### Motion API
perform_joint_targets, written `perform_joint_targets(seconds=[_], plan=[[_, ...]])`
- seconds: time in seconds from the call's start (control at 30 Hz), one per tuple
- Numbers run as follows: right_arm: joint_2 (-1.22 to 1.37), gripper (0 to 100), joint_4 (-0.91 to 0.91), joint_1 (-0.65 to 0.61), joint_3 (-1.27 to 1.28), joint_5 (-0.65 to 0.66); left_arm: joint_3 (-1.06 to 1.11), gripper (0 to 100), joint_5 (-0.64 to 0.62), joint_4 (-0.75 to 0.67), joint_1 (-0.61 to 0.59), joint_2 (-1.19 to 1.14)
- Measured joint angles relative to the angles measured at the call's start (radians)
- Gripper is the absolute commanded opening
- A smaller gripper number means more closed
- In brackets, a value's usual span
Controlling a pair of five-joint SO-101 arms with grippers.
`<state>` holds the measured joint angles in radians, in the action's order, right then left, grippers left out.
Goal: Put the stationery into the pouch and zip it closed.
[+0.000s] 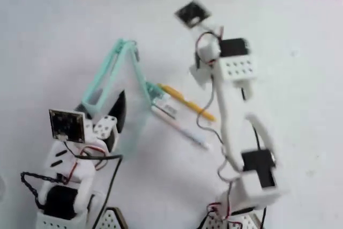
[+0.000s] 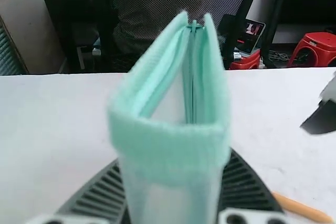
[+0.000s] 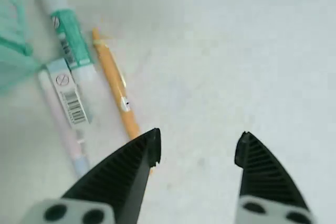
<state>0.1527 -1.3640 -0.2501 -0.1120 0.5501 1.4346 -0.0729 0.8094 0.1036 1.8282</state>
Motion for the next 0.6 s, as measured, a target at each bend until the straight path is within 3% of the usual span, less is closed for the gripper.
perform_joint_targets(seconds=[0.33,0.6], plan=[[0.381,22.4,0.006,-0.061,-0.100,0.101,0.018,18,0.000,-0.021,0.000,-0.002],[0.417,22.3,-0.005,-0.083,-0.152,0.058,0.018,18,0.000,-0.021,0.000,-0.002]])
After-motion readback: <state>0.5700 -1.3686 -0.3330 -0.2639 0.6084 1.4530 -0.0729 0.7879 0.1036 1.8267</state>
